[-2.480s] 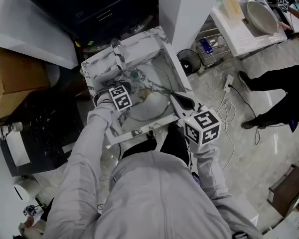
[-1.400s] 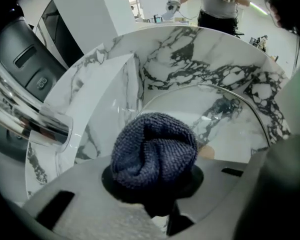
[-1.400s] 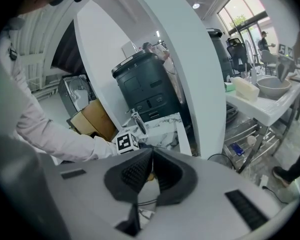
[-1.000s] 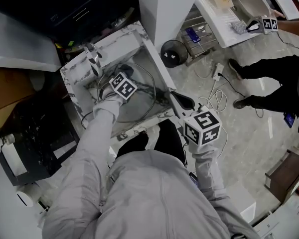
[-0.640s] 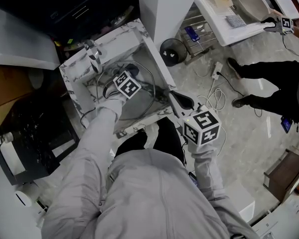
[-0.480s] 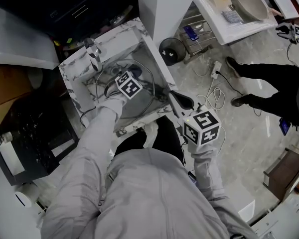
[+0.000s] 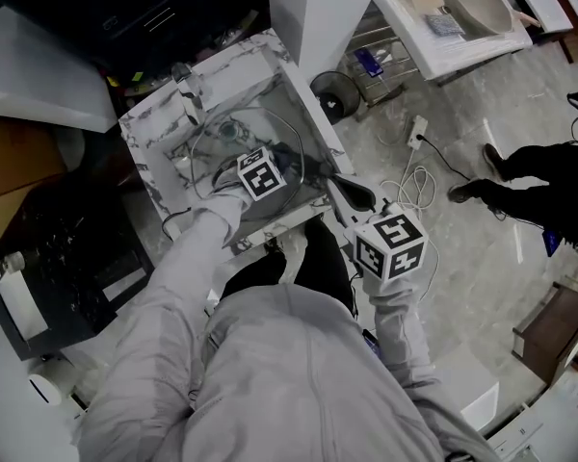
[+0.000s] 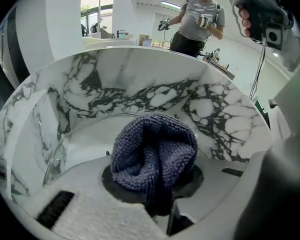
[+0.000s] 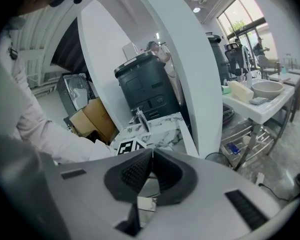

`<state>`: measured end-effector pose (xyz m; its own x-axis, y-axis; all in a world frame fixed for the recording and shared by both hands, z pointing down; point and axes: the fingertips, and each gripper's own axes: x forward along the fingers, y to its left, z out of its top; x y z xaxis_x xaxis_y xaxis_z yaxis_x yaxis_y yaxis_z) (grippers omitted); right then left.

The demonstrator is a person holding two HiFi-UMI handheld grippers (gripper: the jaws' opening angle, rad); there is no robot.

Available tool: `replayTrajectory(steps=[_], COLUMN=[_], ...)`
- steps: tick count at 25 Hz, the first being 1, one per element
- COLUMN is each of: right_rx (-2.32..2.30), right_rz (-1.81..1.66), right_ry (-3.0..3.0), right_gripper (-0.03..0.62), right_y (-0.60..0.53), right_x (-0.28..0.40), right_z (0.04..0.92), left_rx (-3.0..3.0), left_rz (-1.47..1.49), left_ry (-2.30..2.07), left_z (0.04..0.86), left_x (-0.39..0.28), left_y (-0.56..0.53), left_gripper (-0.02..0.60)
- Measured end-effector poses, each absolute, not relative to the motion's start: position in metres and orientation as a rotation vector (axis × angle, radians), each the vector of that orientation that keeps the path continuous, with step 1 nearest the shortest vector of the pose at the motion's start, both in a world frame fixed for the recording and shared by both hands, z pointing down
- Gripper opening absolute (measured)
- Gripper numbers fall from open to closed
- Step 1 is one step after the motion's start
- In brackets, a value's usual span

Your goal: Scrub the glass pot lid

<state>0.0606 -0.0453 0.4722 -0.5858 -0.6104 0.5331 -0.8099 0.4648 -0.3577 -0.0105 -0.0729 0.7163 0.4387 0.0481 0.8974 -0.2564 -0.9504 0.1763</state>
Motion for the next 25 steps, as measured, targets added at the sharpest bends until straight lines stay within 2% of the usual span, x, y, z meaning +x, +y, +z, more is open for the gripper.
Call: replayTrajectory(steps=[11,25], right_rx=[1.154,1.031], right_rz=[0.812,0.778], right_ry=[-2.420,-2.453], right_gripper=[0.031,0.031], right_y=[-0.027,-0.041], right_x=[0.026,-0.004], right_z=[0.467,0.466], left_rx=[2.351,2.195], left_rz=[1.557,1.739], left_ry=[0.045,-0.239], left_z=[0.713,0.722], left_x=[-0.065,-0.159], left_y=[-0.012,-0.057], left_gripper=[0.086,0.086])
